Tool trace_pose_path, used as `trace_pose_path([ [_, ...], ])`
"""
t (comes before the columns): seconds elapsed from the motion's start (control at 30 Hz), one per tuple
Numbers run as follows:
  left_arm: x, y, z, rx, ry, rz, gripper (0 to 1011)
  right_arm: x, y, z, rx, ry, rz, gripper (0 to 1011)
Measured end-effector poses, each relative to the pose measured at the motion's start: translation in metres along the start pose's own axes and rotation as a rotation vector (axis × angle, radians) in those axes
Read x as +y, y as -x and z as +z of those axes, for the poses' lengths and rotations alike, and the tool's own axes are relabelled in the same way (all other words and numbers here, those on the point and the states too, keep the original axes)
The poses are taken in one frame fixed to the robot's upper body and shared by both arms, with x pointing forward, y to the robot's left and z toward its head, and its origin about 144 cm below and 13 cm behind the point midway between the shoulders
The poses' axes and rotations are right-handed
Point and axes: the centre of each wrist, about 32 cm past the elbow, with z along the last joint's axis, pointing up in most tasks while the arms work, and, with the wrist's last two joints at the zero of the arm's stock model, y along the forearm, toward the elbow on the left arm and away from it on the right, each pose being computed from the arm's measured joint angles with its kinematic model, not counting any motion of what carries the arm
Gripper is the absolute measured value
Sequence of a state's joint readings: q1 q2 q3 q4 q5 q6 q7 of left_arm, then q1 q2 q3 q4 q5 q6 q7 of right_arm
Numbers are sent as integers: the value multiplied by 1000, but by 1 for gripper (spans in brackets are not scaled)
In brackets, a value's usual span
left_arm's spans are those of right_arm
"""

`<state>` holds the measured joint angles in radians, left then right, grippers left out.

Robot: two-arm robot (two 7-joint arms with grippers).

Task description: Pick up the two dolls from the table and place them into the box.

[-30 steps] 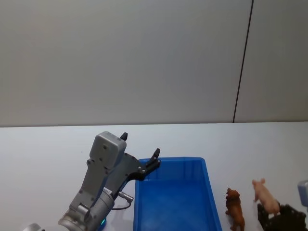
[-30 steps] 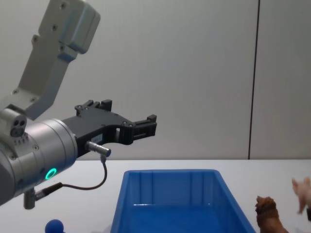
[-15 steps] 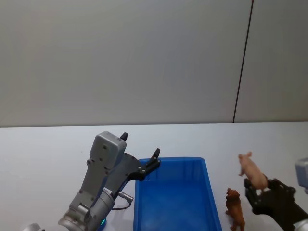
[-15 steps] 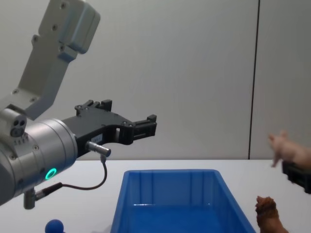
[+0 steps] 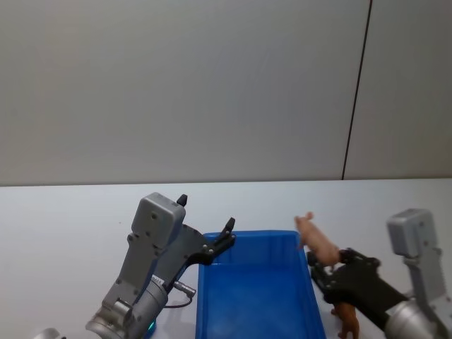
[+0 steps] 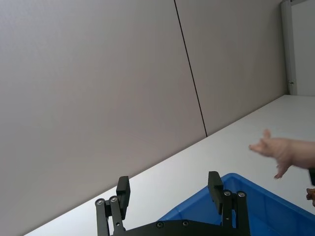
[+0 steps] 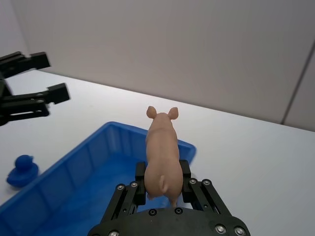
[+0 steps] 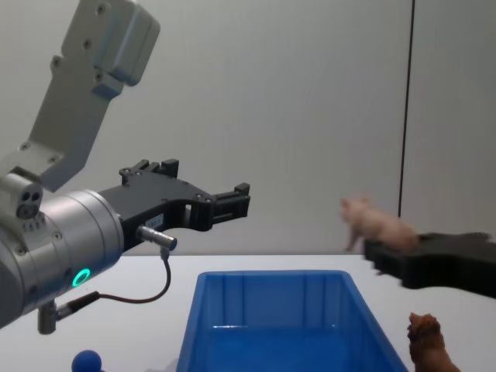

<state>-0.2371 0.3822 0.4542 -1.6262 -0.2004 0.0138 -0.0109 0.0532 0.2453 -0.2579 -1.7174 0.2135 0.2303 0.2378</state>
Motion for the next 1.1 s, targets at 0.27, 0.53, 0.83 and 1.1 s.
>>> trace_pose_path([
  [0.27, 0, 0, 0, 0, 0, 0, 1001, 26, 5, 2, 10, 25, 103, 374],
  [0.53, 0, 0, 0, 0, 0, 0, 1001, 41, 7, 2, 17, 49, 149, 599],
  [0.83, 0, 0, 0, 0, 0, 0, 1001, 46, 7, 2, 19, 63, 150, 850],
  [1.1, 0, 0, 0, 0, 0, 0, 1001, 38, 6, 5, 5, 51, 101, 1001],
])
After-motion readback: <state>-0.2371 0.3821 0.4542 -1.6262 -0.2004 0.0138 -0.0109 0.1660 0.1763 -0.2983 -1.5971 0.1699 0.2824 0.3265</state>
